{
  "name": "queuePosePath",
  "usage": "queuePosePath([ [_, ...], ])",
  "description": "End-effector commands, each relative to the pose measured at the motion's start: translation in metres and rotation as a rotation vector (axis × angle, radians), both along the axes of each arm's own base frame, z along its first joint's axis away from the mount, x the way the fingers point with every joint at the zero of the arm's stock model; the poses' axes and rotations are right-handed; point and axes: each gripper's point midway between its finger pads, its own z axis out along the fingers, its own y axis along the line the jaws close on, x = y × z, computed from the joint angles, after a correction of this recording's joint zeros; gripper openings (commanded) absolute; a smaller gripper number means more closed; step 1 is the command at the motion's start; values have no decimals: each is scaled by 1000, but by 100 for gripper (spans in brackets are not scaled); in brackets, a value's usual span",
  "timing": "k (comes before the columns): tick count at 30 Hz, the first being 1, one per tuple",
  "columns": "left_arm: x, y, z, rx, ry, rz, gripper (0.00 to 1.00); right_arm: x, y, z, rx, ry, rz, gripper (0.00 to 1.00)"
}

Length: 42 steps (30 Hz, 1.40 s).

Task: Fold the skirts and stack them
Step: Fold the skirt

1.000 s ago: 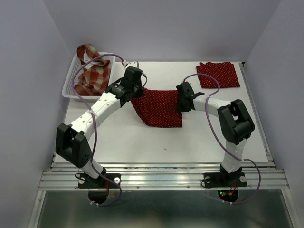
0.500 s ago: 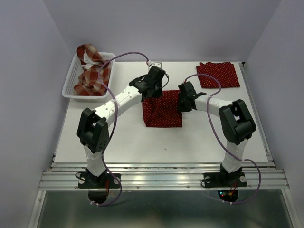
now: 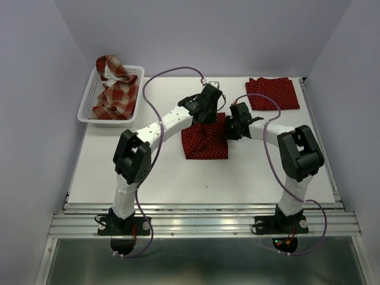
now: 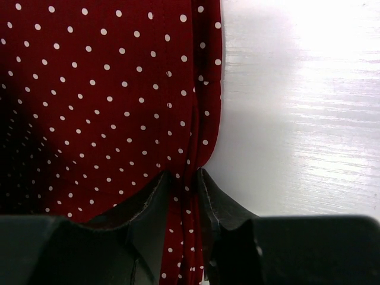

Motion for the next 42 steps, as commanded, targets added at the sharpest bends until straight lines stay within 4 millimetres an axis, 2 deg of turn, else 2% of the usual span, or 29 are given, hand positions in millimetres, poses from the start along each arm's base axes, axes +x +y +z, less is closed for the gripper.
queuePosePath([
  [1, 1, -22, 16, -61, -10, -43, 0, -25, -9, -23, 20, 105, 13, 31],
  [9, 5, -34, -4, -52, 21, -66, 0, -26, -5, -20, 60, 106, 25, 31],
  [10, 7, -34, -14, -34, 32, -63, 0, -25, -5, -19, 61, 104, 26, 31],
  [12, 9, -36, -19, -29, 40, -61, 0, -24, -9, -20, 57, 104, 14, 31],
  [15, 8, -41, -39, -15, 81, -74, 0, -22, -12, -17, 49, 93, 4, 31],
  [19, 8, -41, -52, 5, 105, -72, 0, -20, -16, -11, 31, 68, -15, 33],
  [25, 3, -50, -72, -2, 162, -110, 0, -8, -27, 17, 8, -17, -86, 39],
  [28, -4, -59, -73, -35, 194, -150, 0, 1, -39, 43, -14, -100, -159, 43],
  [31, -5, -64, -61, -68, 182, -168, 10, 6, -52, 74, -30, -188, -228, 46],
  [32, -6, -66, -56, -83, 177, -180, 21, 7, -58, 82, -43, -216, -255, 47],
  [33, -5, -68, -44, -102, 156, -186, 26, 5, -61, 96, -37, -250, -271, 54],
  [35, -4, -68, -31, -116, 131, -186, 41, 3, -68, 108, -43, -281, -299, 59],
  [37, -4, -69, -12, -139, 103, -196, 72, -3, -76, 124, -49, -321, -325, 66],
  [38, -5, -70, -5, -152, 96, -204, 84, -5, -79, 129, -50, -333, -333, 70],
  [39, -7, -70, 1, -158, 88, -211, 90, -7, -82, 133, -57, -342, -342, 79],
  [40, -8, -69, 14, -172, 70, -216, 91, -10, -85, 137, -58, -349, -347, 87],
  [41, -8, -68, 21, -179, 55, -217, 99, -13, -87, 147, -49, -374, -354, 97],
  [42, -9, -67, 28, -185, 44, -220, 99, -15, -88, 151, -44, -383, -357, 100],
])
